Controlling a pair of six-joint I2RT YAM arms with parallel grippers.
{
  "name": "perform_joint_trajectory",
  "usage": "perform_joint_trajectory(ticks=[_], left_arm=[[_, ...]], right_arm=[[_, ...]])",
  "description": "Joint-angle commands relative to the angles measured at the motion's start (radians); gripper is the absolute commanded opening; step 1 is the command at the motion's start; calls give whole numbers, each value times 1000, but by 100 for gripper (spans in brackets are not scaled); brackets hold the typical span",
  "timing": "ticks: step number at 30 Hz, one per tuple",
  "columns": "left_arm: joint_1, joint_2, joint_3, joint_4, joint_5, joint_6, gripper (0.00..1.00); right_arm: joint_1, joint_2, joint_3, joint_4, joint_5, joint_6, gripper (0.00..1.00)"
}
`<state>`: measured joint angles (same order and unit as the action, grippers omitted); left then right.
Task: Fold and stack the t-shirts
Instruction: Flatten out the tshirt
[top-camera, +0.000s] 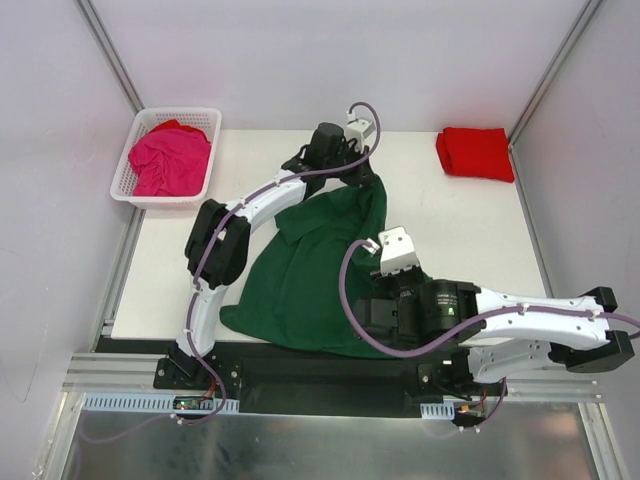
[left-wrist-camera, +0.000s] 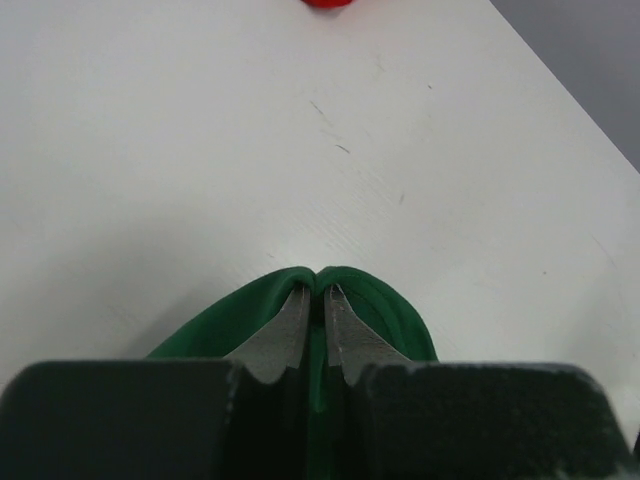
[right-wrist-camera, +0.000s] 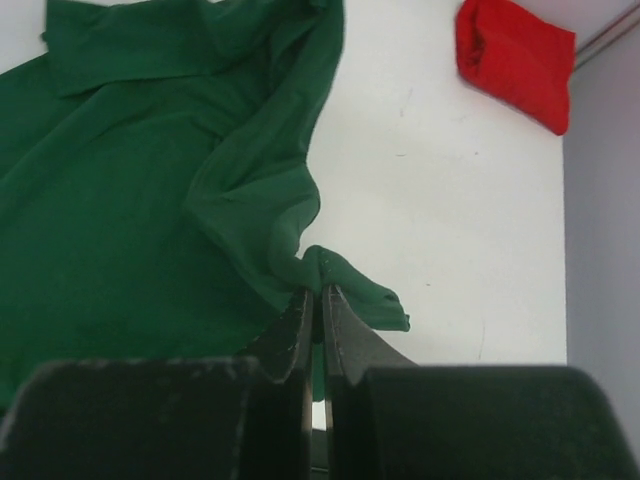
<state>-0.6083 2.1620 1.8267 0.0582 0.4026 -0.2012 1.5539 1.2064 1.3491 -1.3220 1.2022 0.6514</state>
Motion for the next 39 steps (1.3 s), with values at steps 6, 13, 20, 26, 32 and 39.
perform_joint_trajectory(ticks=[6,13,20,26,32,39], left_arm=[[-64,28,88,17,133,-41,0],[-122,85,157,6,180,-69,0],[-163,111,192,-3,200,-83,0],[-165,82,143,-4,188,-67,0],[-165,50,117,-4,176,-70,0],[-107,-45,60,-11,105,-64,68]], right_arm=[[110,48,64,-198,-105,83,2],[205,102,104,-194,-118,76,1],[224,105,119,-218,-95,132,10],[230,90,140,-321,-47,249,75],[230,99,159,-336,-3,246,94],[232,58,130,-336,10,278,96]])
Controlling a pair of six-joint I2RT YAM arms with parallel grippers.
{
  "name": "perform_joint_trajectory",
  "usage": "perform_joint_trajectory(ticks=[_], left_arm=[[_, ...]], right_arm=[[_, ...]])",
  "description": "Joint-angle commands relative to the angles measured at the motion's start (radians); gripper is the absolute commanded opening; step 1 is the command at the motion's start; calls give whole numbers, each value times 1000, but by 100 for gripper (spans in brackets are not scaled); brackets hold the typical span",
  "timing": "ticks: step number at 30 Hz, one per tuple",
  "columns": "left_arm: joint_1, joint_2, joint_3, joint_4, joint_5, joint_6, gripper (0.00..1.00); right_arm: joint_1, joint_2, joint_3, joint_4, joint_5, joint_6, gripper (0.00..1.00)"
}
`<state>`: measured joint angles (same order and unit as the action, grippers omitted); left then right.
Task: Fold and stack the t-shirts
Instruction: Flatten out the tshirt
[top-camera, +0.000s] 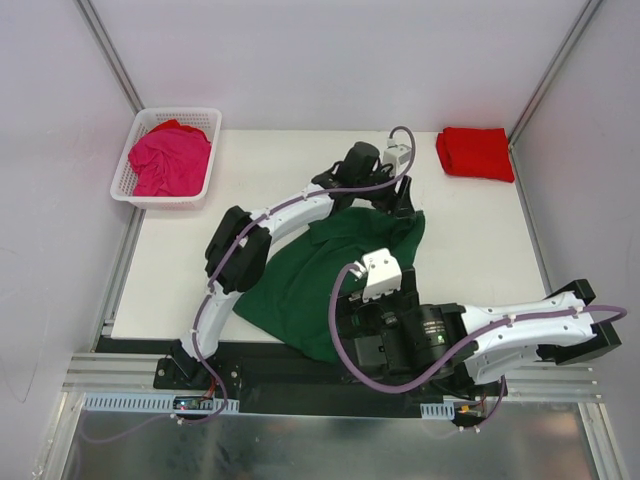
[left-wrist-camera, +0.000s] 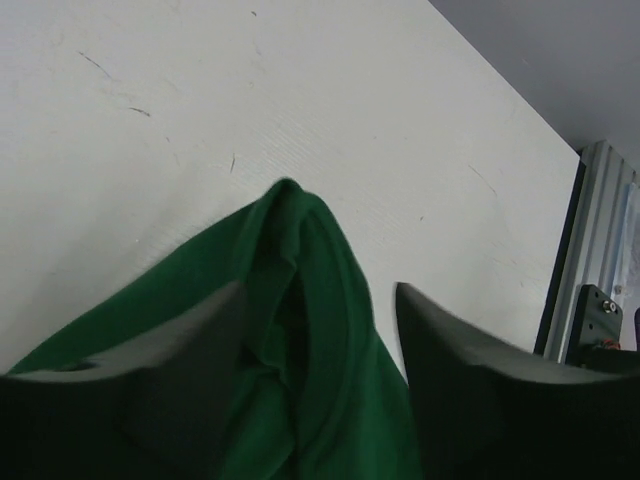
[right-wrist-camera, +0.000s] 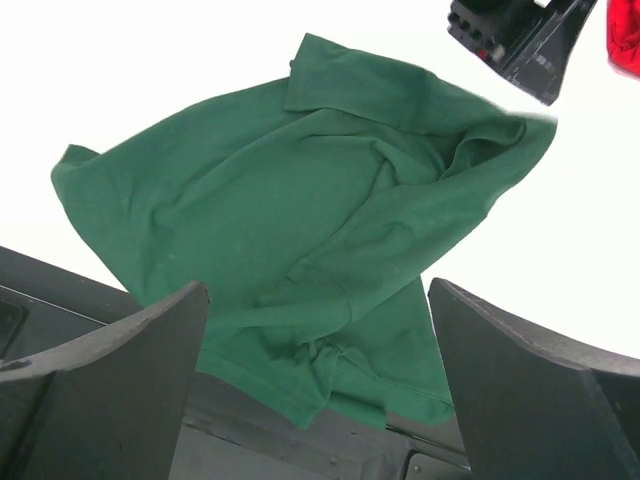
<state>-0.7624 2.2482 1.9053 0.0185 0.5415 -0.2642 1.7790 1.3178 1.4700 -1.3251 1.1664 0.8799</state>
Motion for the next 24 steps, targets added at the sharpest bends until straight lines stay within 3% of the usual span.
perform_joint_trajectory(ticks=[1,2,4,10,16,20,21,24], left_arm=[[63,-150,-28,31,-35,-12,77],[89,-162,-49,31,-32,-29,89],[109,-208,-75,31,-35,-33,99],[192,-410,-238,31,-120,-39,99],[379,-747,-633,72,-185,-179,99],[410,-990,-881,46,-218,-164,99],[411,-1069,-908,23,-221,-162,99],[411,-1215,-994,-12,-213,-181,99]], right_arm=[[7,-67,-2,-333,44,53,96],[7,-75,-8,-333,45,57,96],[7,-88,-29,-332,47,70,96],[5,-127,-94,-333,84,90,100],[-67,-267,-192,-297,113,116,96],[-159,-409,-266,-8,69,-154,96],[-182,-439,-276,44,38,-288,96],[-248,-491,-241,150,29,-477,96]])
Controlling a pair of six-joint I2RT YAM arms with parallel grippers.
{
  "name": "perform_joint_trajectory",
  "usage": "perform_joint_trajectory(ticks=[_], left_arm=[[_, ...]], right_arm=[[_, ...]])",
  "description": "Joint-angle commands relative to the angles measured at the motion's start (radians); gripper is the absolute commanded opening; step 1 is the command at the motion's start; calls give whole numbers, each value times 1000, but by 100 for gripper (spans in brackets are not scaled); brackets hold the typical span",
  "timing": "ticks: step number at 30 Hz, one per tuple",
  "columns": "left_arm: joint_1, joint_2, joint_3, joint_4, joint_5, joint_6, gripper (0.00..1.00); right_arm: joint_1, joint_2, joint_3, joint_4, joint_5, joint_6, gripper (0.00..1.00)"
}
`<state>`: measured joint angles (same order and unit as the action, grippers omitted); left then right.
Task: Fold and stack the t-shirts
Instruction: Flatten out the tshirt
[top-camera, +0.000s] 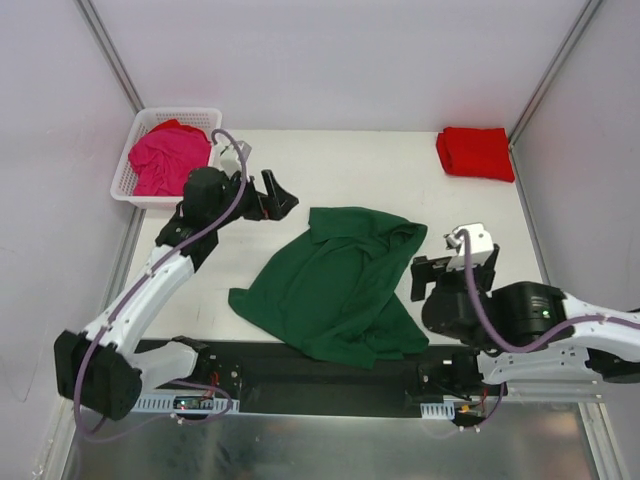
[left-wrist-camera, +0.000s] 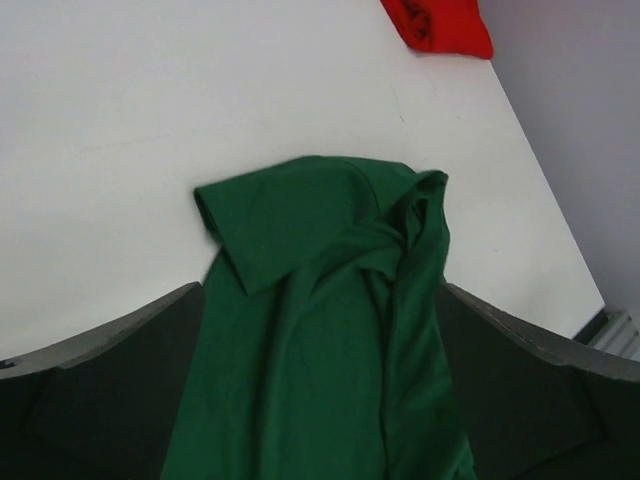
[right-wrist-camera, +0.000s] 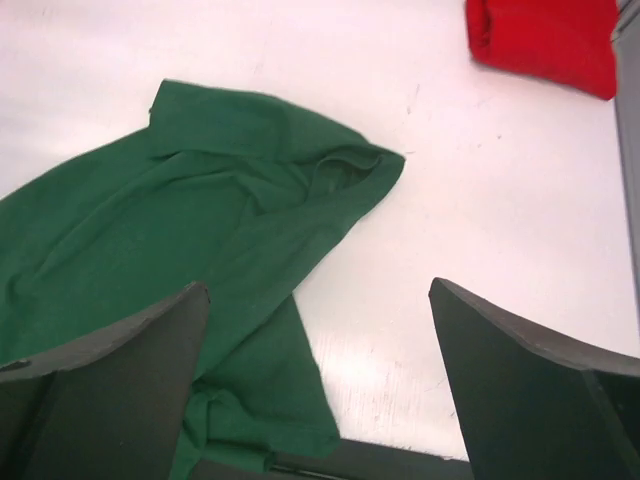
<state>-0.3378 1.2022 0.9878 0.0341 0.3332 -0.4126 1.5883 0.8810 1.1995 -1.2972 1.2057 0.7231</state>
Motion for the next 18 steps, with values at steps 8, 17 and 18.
perform_joint_trajectory(ticks=[8,17,18], left_arm=[[-13,-404,-141,-187,-17,-31,99],[-13,-611,-181,-376,-62,-67,99],[-13,-630,-195,-384,-63,-80,99]], right_arm=[[-376,29,236,482,-196,-948,96],[-1034,281,370,565,-947,-1035,96],[-1066,358,392,569,-1038,-1033,96]])
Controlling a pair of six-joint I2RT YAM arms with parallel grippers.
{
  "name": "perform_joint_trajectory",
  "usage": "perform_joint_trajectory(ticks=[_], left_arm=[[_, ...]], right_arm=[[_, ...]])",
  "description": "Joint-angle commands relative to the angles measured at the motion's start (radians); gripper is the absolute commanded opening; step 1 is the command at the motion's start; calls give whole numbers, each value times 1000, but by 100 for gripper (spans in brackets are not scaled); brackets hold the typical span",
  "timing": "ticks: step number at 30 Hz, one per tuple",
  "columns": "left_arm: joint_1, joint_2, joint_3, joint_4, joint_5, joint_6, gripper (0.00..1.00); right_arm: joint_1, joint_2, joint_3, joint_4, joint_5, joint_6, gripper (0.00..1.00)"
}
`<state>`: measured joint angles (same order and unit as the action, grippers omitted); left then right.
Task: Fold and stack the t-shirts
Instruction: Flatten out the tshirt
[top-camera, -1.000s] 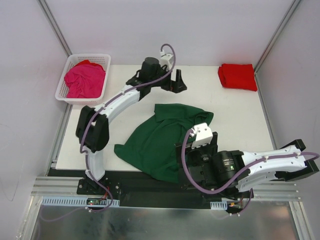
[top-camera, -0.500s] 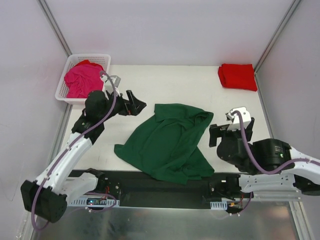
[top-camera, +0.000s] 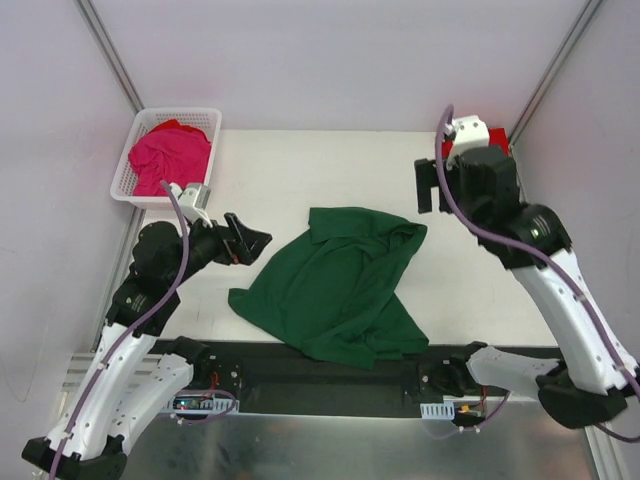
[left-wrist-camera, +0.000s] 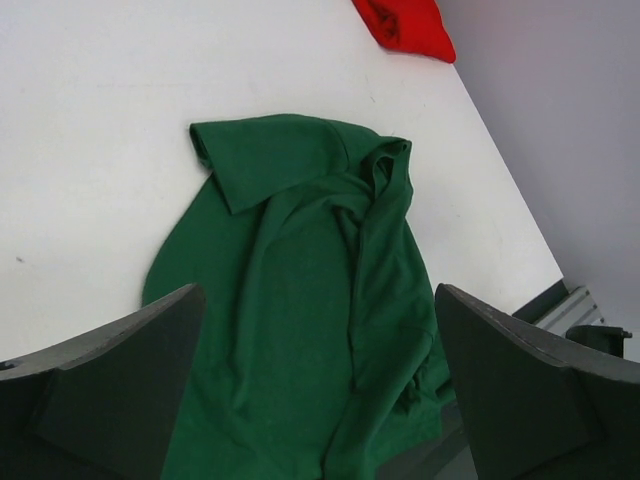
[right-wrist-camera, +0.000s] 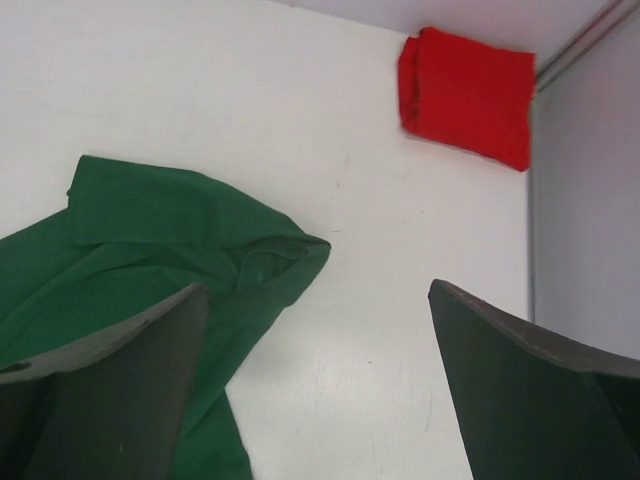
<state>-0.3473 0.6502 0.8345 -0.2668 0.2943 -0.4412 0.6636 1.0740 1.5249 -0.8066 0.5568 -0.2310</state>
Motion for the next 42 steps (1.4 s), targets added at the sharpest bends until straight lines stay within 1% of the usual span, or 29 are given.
perform_joint_trajectory(ticks=[1,3,4,6,7,8,9,11,14,20,24,27,31,36,42], left_arm=[[-4,-98,-70,-92,-29,-79,99],[-5,-161,-103,-115,-32,-108,99],[-5,-184,-142,-120,-35,-134,99],[-5,-244,-181,-135,-35,-166,99],[-5,-260,-214,-140,-35,-171,99],[-5,-285,-227,-149,-43,-175,99],[-5,-297,-236,-163,-50,-177,99],[-5,-316,-259,-172,-72,-179,99],[-5,-311,-261,-176,-75,-175,99],[-5,-279,-248,-176,-73,-149,99],[-5,-287,-265,-176,-75,-160,99],[-5,-300,-276,-176,-75,-169,99],[-5,-314,-284,-180,-76,-171,99],[-5,-308,-282,-180,-72,-169,99],[-5,-308,-276,-181,-75,-168,99]], right_arm=[[-189,196,76,84,-420,-77,96],[-211,263,99,106,-489,-93,96],[-211,321,101,127,-497,-97,96],[-210,374,109,133,-538,-96,96],[-206,429,109,133,-547,-93,96],[-206,451,106,135,-579,-91,96],[-191,474,101,139,-577,-88,96],[-168,515,71,158,-564,-88,96],[-104,561,43,188,-483,-100,96],[25,653,58,202,-420,-148,96],[118,727,83,205,-400,-185,96],[162,793,92,207,-377,-192,96],[197,851,83,234,-383,-185,96],[252,917,98,241,-327,-217,96],[258,989,170,254,-288,-229,97]])
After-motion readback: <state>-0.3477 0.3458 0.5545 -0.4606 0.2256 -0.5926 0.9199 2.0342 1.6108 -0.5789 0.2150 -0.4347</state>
